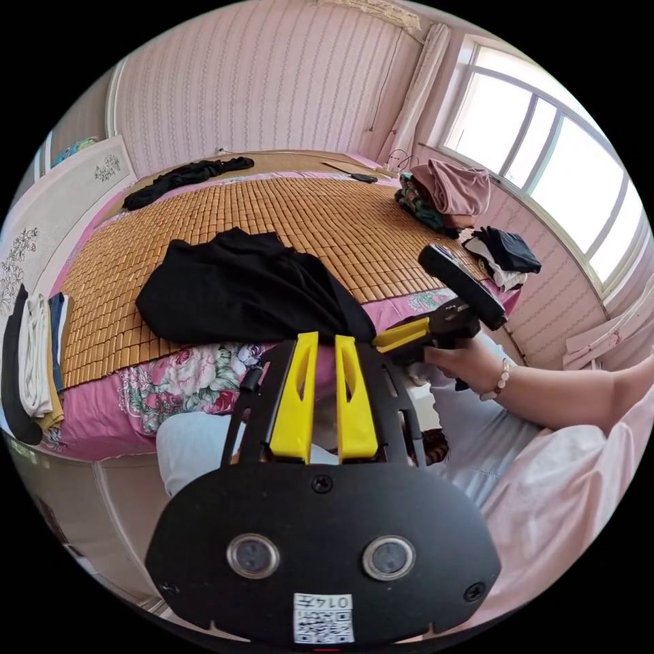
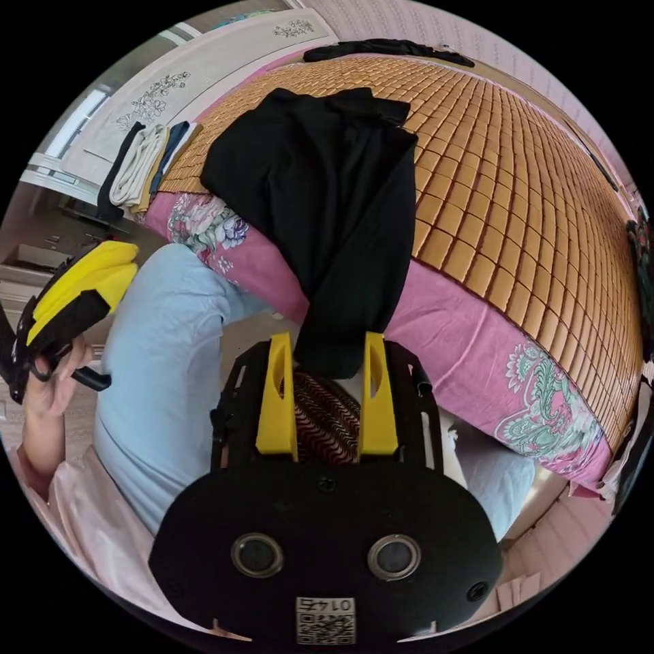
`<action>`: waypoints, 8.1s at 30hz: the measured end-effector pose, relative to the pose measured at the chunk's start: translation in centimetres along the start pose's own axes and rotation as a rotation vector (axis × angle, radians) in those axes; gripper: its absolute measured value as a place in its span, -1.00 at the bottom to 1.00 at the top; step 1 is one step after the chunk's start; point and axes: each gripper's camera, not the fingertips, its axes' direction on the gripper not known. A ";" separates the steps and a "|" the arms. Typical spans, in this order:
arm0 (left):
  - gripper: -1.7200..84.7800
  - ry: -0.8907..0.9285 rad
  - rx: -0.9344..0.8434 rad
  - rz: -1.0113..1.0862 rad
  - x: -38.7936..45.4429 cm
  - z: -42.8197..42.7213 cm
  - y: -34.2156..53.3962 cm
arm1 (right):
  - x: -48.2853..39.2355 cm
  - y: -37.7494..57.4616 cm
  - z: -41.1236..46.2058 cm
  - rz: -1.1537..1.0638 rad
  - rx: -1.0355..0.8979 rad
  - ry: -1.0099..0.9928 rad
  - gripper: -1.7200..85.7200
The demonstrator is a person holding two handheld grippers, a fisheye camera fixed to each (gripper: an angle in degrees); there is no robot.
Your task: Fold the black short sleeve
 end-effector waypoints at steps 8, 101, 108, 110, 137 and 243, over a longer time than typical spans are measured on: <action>-0.81 -0.048 -0.044 0.063 -1.9 1.8 -6.4 | 7.6 2.3 -3.2 0.166 0.215 -0.213 -0.93; -0.98 -0.274 0.216 -0.049 -1.3 -40.7 16.3 | 6.1 4.1 -9.2 0.095 0.394 -0.789 -0.94; -0.98 -0.297 0.471 0.151 1.0 -46.5 12.6 | 7.0 13.7 -29.9 -0.062 0.795 -0.795 -0.95; -0.98 -0.335 0.548 0.236 2.4 -48.9 11.1 | 6.1 16.5 -34.9 -0.139 0.885 -0.759 -0.95; -0.98 -0.356 0.373 0.231 -0.8 -40.6 -19.2 | 9.5 10.6 -47.3 0.061 0.786 -0.310 -0.95; -0.97 0.093 -0.233 0.568 -3.0 34.0 -48.3 | 30.7 -18.3 -21.3 0.278 0.478 -0.136 -0.93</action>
